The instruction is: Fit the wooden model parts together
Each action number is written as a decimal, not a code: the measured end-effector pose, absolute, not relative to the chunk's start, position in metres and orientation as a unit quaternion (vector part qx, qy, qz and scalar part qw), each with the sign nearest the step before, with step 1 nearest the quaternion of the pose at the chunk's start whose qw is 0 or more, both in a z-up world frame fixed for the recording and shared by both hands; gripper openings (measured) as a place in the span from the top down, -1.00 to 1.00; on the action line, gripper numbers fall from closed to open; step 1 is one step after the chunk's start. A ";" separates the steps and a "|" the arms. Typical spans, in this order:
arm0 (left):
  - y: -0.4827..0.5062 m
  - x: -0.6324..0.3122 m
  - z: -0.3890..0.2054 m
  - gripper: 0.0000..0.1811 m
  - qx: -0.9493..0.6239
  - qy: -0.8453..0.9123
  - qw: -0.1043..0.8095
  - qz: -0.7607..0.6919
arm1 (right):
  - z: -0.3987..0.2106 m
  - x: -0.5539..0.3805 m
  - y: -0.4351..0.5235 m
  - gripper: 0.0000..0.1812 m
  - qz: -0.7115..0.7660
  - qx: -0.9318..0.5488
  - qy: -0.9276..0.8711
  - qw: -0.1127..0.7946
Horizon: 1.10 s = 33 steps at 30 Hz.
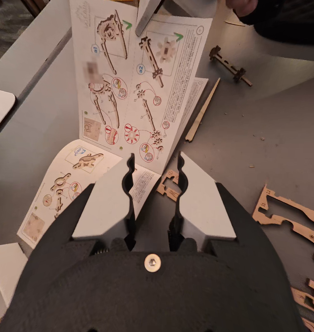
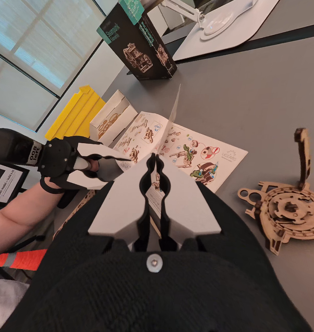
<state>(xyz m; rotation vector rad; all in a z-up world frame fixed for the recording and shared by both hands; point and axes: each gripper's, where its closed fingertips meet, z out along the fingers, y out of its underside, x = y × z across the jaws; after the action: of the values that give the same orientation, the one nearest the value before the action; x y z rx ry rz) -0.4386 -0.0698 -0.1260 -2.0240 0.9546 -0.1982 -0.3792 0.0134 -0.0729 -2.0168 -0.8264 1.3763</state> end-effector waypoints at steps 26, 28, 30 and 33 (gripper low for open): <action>-0.055 -0.394 -0.108 0.38 -0.793 0.383 0.465 -0.089 | -0.074 -0.375 0.015 1.00 0.593 -0.726 -0.260 0.233; -0.049 -0.386 -0.105 0.35 -0.789 0.391 0.470 -0.063 | -0.074 -0.375 0.014 1.00 0.592 -0.725 -0.261 0.235; -0.040 -0.382 -0.104 0.37 -0.786 0.392 0.477 -0.029 | -0.073 -0.375 0.014 1.00 0.594 -0.724 -0.262 0.235; -0.032 -0.373 -0.109 0.43 -0.788 0.388 0.478 -0.021 | -0.073 -0.375 0.014 1.00 0.593 -0.724 -0.262 0.236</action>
<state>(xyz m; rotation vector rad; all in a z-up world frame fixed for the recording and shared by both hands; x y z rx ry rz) -0.3730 -0.0316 -0.1091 -1.9230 0.9473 -0.0514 -0.3750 0.0136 -0.0730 -1.9842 -0.7187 1.6261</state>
